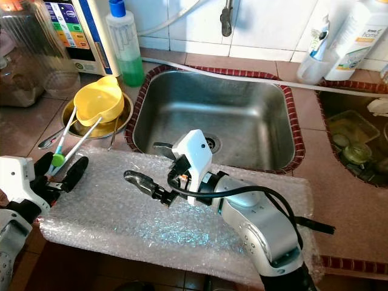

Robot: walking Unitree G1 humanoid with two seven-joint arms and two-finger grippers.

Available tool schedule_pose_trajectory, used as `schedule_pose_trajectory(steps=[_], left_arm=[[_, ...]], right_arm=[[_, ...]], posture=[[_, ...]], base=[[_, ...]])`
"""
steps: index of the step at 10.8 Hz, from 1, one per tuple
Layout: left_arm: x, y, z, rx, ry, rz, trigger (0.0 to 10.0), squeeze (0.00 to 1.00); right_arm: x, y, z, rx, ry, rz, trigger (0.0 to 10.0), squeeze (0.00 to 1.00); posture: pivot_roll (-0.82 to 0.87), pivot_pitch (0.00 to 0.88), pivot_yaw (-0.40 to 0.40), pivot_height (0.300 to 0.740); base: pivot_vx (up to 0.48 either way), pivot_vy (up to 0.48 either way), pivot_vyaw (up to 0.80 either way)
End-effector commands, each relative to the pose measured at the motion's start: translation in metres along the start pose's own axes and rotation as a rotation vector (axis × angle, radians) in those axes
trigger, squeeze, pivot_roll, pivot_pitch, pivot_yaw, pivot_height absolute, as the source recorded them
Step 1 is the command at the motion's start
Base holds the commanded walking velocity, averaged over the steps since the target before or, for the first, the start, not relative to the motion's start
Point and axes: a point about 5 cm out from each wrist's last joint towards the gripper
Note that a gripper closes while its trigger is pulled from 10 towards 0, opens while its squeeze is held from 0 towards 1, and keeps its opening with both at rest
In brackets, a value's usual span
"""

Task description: Kitchen organization

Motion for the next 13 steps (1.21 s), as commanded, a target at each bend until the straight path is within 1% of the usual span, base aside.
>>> schedule_pose_trajectory(steps=[1, 2, 3, 4, 13], left_arm=[[-0.0017, 0.0002, -0.006, 0.029, -0.013, -0.02, 7.2, 0.0], [-0.0007, 0.0005, -0.0066, 0.03, -0.018, -0.009, 3.8, 0.0], [0.0006, 0.0008, -0.0073, 0.032, -0.026, -0.006, 2.2, 0.0], [0.0017, 0.0011, -0.0082, 0.037, -0.033, -0.005, 0.0, 0.0], [0.0041, 0.0046, -0.009, 0.057, -0.067, -0.024, 0.0, 0.0]], right_arm=[[0.0007, 0.001, 0.0024, -0.009, 0.017, -0.002, 10.0, 0.0], [0.0006, 0.0009, 0.003, -0.014, 0.018, -0.007, 10.0, 0.0], [0.0009, 0.0006, 0.0031, -0.015, 0.02, -0.007, 10.0, 0.0], [0.0014, 0.0001, 0.0029, -0.015, 0.023, -0.007, 10.0, 0.0], [0.0018, -0.0036, 0.002, -0.02, 0.042, -0.01, 10.0, 0.0]], posture=[[-0.06, 0.206, 0.018, 0.74], [-0.06, 0.207, 0.018, 0.74], [-0.06, 0.208, 0.019, 0.74], [-0.06, 0.208, 0.019, 0.74], [-0.05, 0.211, 0.017, 0.74]], base=[[0.0, 0.0, 0.0], [0.0, 0.0, 0.0], [0.0, 0.0, 0.0], [0.0, 0.0, 0.0], [0.0, 0.0, 0.0]])
Point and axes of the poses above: a point about 5 cm out from each wrist's last joint towards the gripper, its own y axis pointing back from the gripper into the wrist, its own z axis along the axis of the wrist's last joint, x = y × z, and after that the axes turned 7 degrees about -y, right-handed
